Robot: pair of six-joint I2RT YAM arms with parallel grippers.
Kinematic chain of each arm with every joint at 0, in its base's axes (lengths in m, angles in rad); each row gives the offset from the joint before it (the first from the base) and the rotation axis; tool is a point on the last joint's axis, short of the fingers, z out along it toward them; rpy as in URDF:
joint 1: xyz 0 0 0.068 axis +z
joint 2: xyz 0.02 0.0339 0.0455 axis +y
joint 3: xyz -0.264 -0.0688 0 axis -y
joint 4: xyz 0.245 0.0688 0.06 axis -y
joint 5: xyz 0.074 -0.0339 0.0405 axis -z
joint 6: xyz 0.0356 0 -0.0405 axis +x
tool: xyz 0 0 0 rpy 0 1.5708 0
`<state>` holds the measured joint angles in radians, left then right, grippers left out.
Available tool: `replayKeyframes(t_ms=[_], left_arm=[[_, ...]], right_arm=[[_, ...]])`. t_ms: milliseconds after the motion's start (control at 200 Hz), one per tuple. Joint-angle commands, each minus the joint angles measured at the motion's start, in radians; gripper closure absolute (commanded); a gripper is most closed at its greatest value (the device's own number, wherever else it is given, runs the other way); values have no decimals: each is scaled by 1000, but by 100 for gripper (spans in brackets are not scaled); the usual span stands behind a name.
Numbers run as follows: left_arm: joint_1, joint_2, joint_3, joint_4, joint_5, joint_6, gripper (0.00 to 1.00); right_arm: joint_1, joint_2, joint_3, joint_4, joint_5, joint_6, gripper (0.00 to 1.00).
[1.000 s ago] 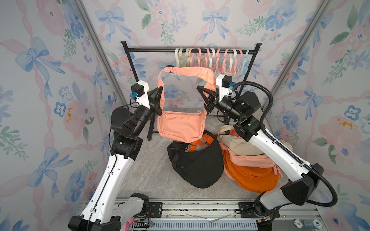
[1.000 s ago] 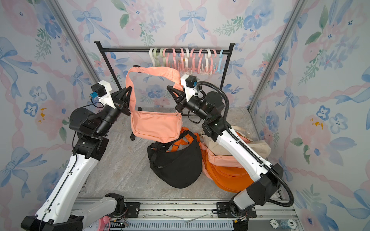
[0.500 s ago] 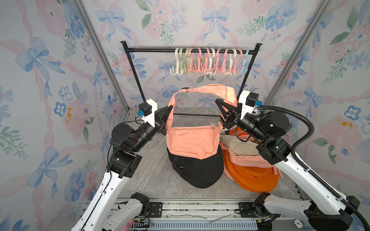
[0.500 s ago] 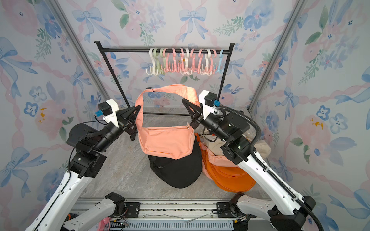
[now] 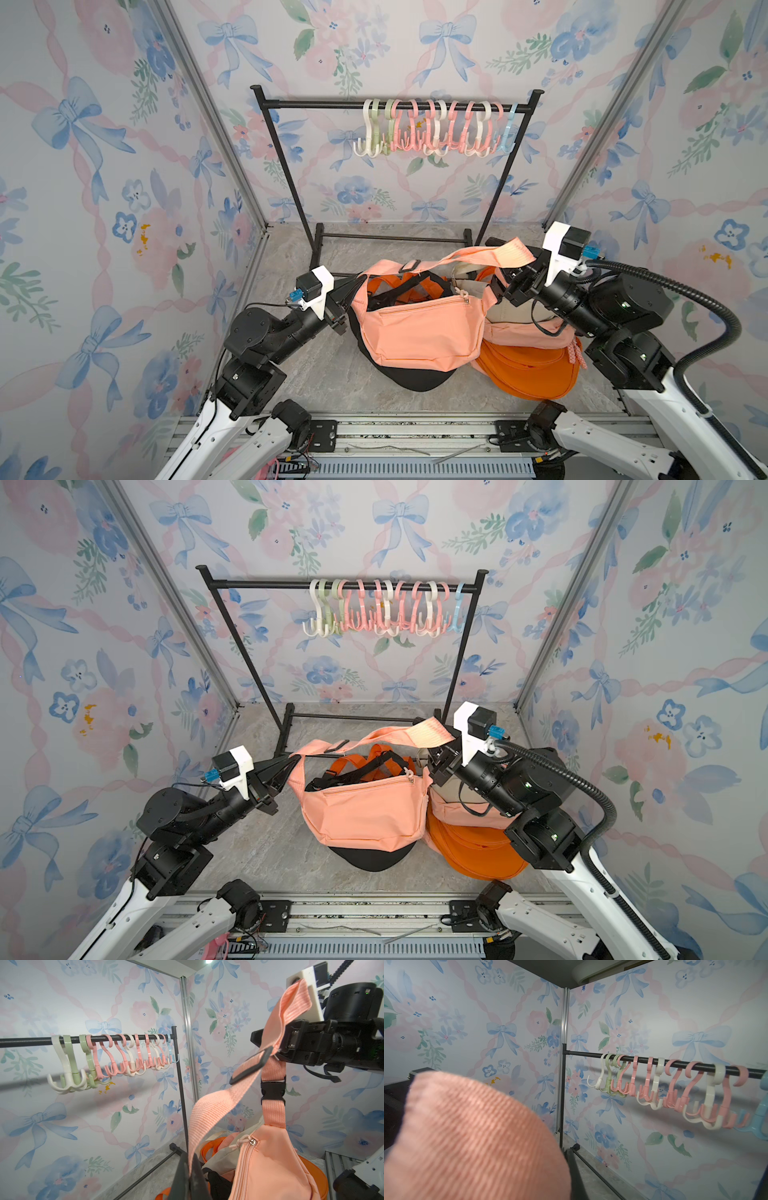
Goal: Take the bag off the hook
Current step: Place the bag inside the bag.
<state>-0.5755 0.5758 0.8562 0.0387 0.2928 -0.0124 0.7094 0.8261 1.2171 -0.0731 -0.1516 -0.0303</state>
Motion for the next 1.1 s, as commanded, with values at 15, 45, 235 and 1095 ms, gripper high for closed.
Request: replayKeyframes(t_ms=[15,45,235,1095], left_arm=[[-4,-52,-89,-31,-31,-89,100],[-4,-65,-112,-27,-41,-109,100],[-3,-124,-284,-35,-222,-208,100],[-7,283,-592,456,-713,-481,84]], right_arm=[[11,-28,-67,-67,110,34,100],[11,-29,-87,-61,136,43,100],[10,5,-220,-24,275,86,100],[-194,704,-240,398,222,179,89]])
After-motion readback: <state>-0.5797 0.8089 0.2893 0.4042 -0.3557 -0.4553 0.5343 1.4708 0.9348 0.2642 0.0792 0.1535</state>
